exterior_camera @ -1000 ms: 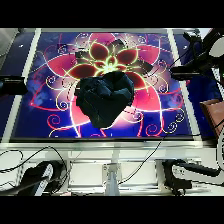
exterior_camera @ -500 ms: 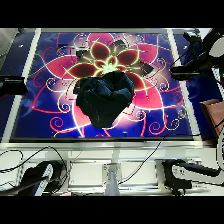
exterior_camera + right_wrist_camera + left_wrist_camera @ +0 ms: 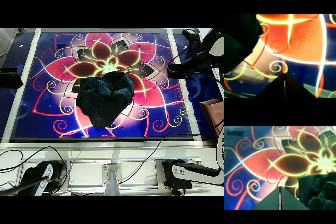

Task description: Fold the clothes and pants, and hang the long-sleeved shirts on hangers.

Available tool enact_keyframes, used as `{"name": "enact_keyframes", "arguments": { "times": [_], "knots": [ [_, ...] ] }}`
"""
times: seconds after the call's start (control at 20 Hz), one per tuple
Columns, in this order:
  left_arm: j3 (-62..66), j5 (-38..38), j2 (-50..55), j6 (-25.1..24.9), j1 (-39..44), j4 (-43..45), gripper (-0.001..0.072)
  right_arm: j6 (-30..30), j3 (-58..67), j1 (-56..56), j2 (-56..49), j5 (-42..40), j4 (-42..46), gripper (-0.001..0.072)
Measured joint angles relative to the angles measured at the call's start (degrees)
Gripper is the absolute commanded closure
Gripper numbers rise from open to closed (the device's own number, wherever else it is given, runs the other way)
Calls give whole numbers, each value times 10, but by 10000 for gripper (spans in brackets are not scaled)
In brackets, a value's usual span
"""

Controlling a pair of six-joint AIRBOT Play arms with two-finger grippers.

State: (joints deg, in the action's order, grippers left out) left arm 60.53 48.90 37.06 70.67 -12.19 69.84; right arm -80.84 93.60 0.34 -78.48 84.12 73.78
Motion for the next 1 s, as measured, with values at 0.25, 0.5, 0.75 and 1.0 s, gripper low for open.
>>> {"name": "enact_keyframes", "arguments": {
  "times": [0.25, 0.5, 0.75, 1.0],
  "knots": [
    [0, -21, 0, 0, 0, 0, 688, 75, 0, 85, -1, -24, -154, 228],
    [0, -24, 0, 0, 0, 0, 683, 89, 0, 229, -30, -157, -88, 198],
    [0, -26, 0, 0, 0, 0, 681, 27, 0, 283, -119, -193, -31, 28],
    [0, -26, 0, 0, 0, 0, 681, -18, 0, 294, -188, -224, -25, 28]
  ]
}}
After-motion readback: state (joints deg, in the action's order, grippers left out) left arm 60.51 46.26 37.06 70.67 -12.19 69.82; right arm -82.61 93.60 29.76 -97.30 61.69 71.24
